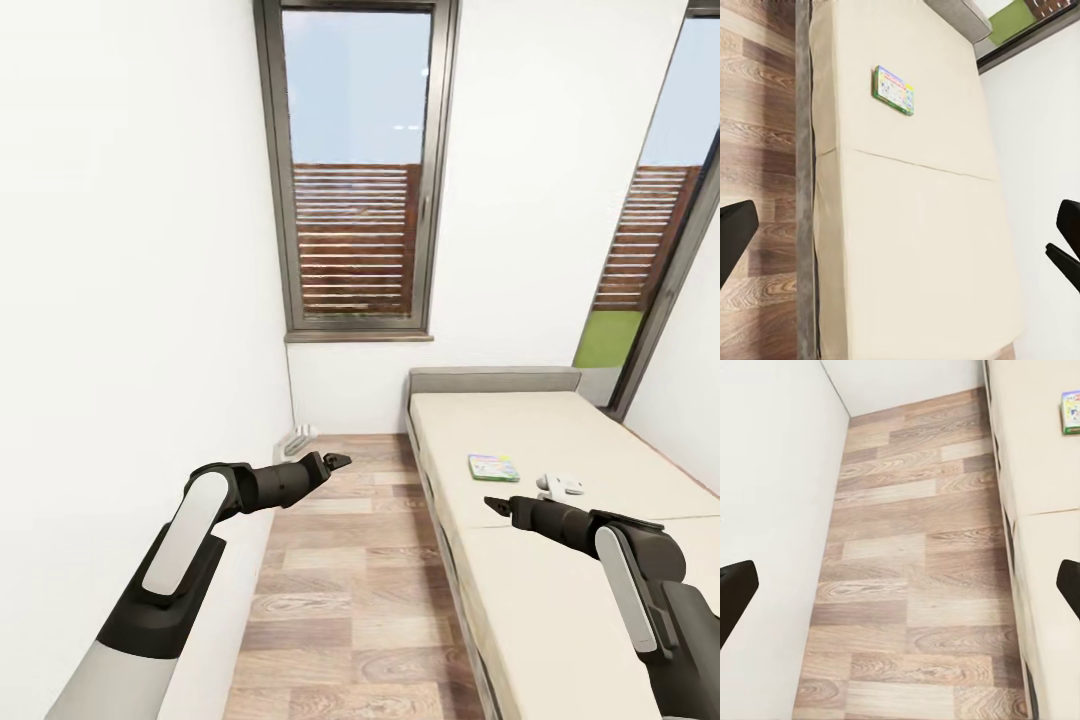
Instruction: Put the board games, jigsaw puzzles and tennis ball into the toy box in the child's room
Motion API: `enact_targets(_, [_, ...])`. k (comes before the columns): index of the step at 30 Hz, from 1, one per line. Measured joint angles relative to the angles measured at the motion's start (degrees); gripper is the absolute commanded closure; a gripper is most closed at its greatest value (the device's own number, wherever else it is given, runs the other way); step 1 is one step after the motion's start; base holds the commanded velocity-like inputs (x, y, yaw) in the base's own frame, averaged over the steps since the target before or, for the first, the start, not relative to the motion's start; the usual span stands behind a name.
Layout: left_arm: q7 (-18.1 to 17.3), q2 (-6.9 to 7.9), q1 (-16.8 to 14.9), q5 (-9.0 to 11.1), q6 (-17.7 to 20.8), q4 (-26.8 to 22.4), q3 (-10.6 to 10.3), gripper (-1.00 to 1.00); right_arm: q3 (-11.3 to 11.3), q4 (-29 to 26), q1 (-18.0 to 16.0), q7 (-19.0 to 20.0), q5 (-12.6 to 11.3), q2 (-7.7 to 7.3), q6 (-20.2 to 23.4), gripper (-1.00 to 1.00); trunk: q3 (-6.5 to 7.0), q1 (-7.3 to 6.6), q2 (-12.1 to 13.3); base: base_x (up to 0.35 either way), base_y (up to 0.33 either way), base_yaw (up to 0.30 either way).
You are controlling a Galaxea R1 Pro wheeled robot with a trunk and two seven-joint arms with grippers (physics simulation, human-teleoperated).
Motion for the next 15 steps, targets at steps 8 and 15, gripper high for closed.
enact_targets(8, [0.0, 0.00, 0.0, 0.0, 0.0, 0.0, 0.0, -1.00, 0.0, 0.0, 0.0, 0.0, 0.0, 0.00, 0.0, -1.00, 0.00, 0.00, 0.0, 0.002, 0.043, 0.000])
enact_targets(15, [0.0, 0.00, 0.0, 0.0, 0.0, 0.0, 0.0, -1.00, 0.0, 0.0, 0.0, 0.0, 0.0, 0.02, 0.0, -1.00, 0.00, 0.00, 0.0, 0.001, 0.015, 0.000])
